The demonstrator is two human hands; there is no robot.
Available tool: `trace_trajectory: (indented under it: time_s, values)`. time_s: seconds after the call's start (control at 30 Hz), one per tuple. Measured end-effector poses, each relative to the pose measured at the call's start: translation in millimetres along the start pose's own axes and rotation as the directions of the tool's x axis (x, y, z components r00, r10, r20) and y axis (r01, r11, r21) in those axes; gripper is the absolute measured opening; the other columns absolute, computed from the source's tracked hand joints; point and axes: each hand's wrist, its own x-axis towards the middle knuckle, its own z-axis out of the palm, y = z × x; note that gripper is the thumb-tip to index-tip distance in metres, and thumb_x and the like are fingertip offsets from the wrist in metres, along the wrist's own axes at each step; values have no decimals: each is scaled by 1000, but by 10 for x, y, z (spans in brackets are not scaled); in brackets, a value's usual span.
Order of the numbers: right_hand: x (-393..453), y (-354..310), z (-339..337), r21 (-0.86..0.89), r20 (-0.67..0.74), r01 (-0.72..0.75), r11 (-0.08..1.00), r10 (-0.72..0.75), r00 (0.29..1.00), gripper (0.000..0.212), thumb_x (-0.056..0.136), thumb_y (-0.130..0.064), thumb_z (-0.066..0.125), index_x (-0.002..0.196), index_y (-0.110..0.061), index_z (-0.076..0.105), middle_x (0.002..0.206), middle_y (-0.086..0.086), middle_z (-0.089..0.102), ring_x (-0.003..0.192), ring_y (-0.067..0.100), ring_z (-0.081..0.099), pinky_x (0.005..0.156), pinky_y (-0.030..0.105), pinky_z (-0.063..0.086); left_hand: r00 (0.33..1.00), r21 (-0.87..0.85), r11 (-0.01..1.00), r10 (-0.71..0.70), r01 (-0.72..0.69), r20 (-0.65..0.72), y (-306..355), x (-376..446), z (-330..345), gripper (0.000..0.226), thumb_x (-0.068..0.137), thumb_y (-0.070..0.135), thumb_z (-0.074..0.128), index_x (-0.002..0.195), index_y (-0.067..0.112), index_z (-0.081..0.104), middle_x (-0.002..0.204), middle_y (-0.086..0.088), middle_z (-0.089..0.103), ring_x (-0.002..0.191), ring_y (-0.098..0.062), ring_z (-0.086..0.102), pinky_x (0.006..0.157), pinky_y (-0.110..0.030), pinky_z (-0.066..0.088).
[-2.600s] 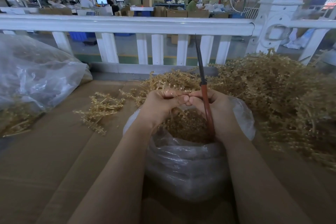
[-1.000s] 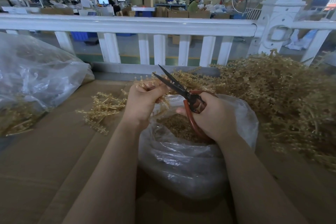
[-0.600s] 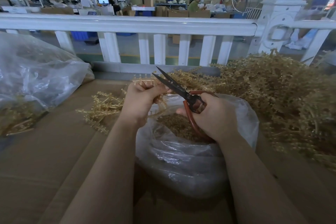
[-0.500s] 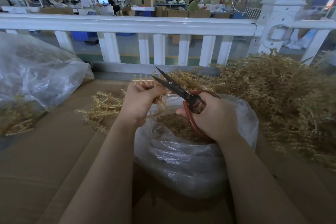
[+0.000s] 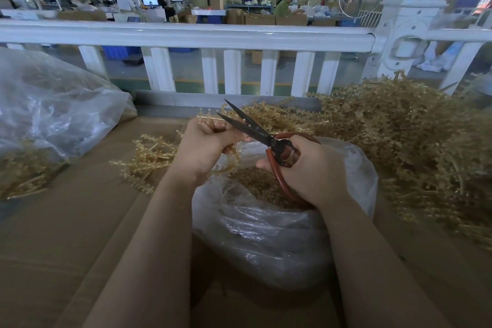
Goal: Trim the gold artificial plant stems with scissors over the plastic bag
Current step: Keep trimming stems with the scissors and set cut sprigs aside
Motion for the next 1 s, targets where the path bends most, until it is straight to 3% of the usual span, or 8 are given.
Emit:
trace_trajectory:
  time_s: [0.1, 0.2, 0.3, 0.4, 0.57, 0.77, 0.9, 1.0]
  values:
    - [0, 16, 7, 4, 20, -5, 1000, 5, 1000, 56, 69, -90, 51, 84, -37, 62, 65, -22, 57, 66, -9, 53, 56, 9, 37, 1000, -17, 1000, -6, 6, 16, 4, 4, -10, 16, 80, 1, 75, 76, 16, 80, 84, -17, 75, 82, -57, 61, 74, -55, 52]
    - [-4, 14, 4, -7, 19, 1, 1000, -1, 1000, 60, 68, -92, 49, 82, -36, 64, 62, -20, 56, 63, -7, 53, 54, 9, 37, 999, -21, 1000, -5, 6, 35, 6, 3, -26, 18, 81, 2, 75, 76, 17, 80, 81, -14, 75, 78, -41, 68, 68, -44, 51]
    - [-1, -4, -7, -6, 20, 16, 1000, -15, 1000, 52, 69, -90, 51, 82, -41, 60, 61, -23, 53, 64, -9, 52, 54, 10, 34, 999, -5, 1000, 0, 1, 51, -4, 10, -45, 20, 82, 1, 74, 75, 18, 80, 79, -14, 75, 75, -37, 69, 64, -36, 52]
    - [2, -12, -17, 11, 38, 30, 1000, -30, 999, 46, 72, -87, 53, 87, -44, 56, 64, -24, 52, 66, -10, 51, 56, 11, 34, 995, 53, 999, -8, 3, 96, -9, 8, -33, 24, 83, -2, 72, 73, 19, 79, 75, -10, 75, 66, -18, 67, 53, -23, 48]
    - [0, -17, -37, 5, 26, 33, 999, -33, 999, 44, 72, -86, 54, 87, -45, 57, 62, -25, 50, 64, -11, 50, 55, 8, 31, 992, 78, 997, -9, 0, 124, 13, -3, -23, 8, 82, -3, 72, 82, 4, 76, 75, -11, 75, 56, -9, 63, 50, -20, 47]
    - [-3, -18, -39, 17, 23, 14, 1000, -15, 1000, 46, 70, -87, 53, 85, -44, 58, 63, -25, 51, 65, -13, 49, 57, 7, 32, 988, 63, 998, -27, 18, 155, 23, -2, -3, 10, 82, 1, 72, 80, 10, 77, 80, -11, 74, 62, -15, 61, 58, -19, 48]
    - [-9, -31, -48, 44, 31, -7, 999, 5, 999, 49, 68, -88, 49, 85, -43, 57, 63, -23, 54, 65, -9, 52, 57, 8, 34, 994, -33, 999, -18, 22, 109, -2, 3, -26, 17, 91, -2, 62, 87, 8, 74, 83, -8, 75, 73, -20, 69, 75, -35, 57]
    - [-7, -51, -58, 65, 39, -15, 998, 13, 999, 47, 68, -87, 51, 83, -43, 57, 63, -22, 55, 65, -9, 54, 56, 8, 34, 994, -51, 999, -10, 15, 112, -12, -6, -31, 17, 94, 0, 60, 89, 10, 73, 82, -4, 76, 74, -18, 69, 81, -36, 57]
